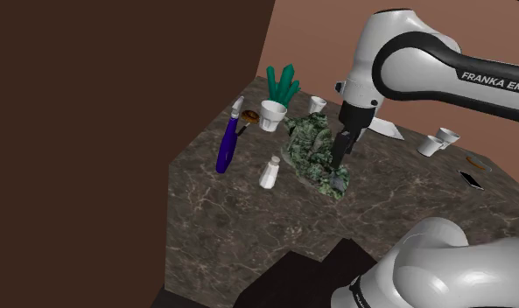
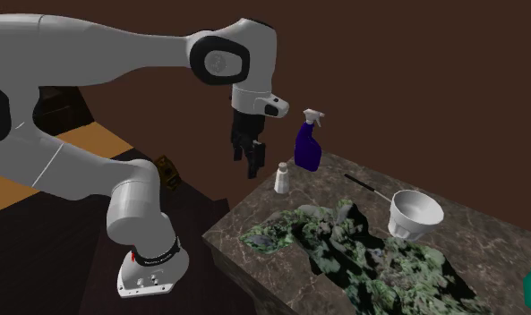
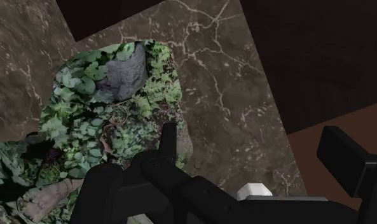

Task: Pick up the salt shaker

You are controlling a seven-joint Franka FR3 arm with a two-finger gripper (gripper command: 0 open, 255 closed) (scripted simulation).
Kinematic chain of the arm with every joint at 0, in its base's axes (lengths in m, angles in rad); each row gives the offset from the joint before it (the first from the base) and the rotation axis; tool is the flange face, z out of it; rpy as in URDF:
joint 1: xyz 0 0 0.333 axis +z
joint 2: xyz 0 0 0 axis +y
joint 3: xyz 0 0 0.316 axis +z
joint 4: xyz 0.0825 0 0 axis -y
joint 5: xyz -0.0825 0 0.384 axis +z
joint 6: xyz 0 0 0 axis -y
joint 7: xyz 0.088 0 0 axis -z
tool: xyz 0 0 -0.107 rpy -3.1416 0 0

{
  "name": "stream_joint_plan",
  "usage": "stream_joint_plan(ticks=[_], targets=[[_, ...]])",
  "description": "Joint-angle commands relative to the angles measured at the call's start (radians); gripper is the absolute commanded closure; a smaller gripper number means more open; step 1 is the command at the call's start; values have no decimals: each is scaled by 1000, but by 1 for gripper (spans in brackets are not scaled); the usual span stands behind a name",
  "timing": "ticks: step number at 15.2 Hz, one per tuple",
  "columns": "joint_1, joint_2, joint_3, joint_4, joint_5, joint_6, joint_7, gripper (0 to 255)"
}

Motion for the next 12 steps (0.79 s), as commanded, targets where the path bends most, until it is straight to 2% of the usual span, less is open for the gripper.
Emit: stream_joint_plan(ticks=[1,12], targets=[[0,0,0,0,0,0,0,0],[29,424,41,193,151,184,134,0]])
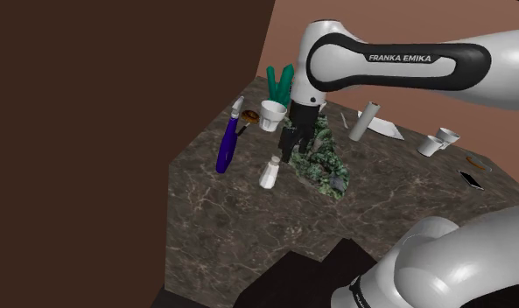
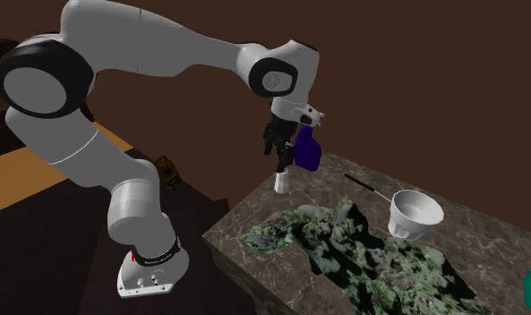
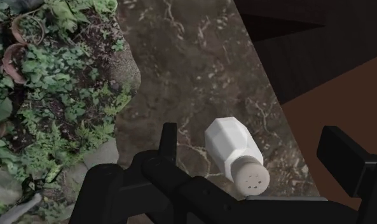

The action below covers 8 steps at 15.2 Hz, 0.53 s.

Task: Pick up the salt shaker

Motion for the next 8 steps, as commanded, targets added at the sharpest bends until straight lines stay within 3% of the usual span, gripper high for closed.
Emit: stream_joint_plan(ticks=[1,8], targets=[[5,84,6,50,26,28,21,0],[7,133,9,7,36,117,24,0]])
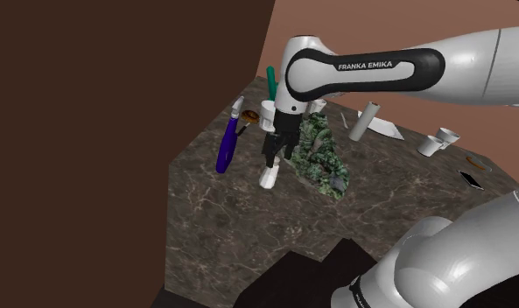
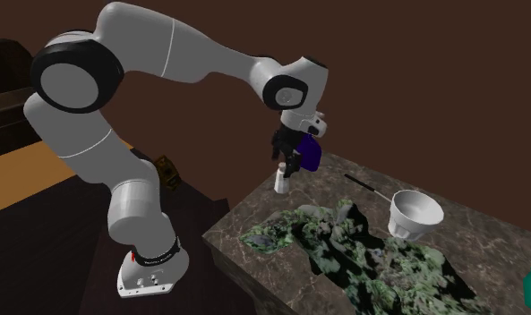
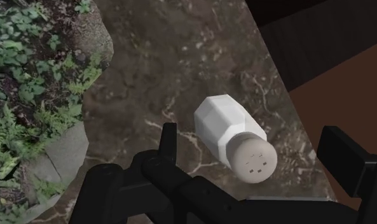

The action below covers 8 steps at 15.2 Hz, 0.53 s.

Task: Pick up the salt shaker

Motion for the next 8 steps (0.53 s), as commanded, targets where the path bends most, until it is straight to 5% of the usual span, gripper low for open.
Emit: stream_joint_plan(ticks=[1,3,4,8], targets=[[1,9,1,-21,1,31,0,0],[1,12,1,-27,1,39,0,0],[1,14,1,-25,1,40,-1,255],[0,14,1,-25,1,39,-1,255]])
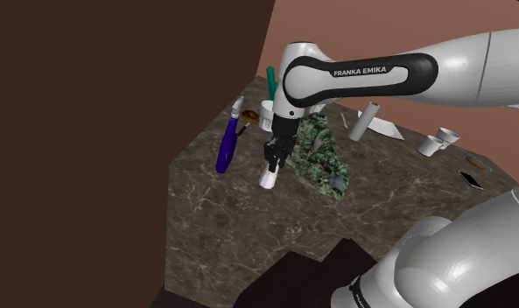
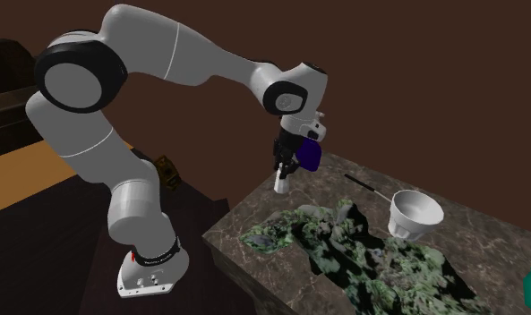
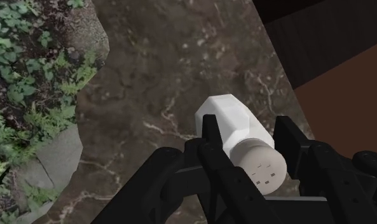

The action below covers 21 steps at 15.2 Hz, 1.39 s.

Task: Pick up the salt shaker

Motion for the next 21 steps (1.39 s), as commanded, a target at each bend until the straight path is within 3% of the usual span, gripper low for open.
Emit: stream_joint_plan(ticks=[1,5,21], targets=[[0,1,0,-1,0,1,0,255],[0,-1,0,-3,0,1,1,255],[-1,-42,-3,162,-2,-205,10,255]])
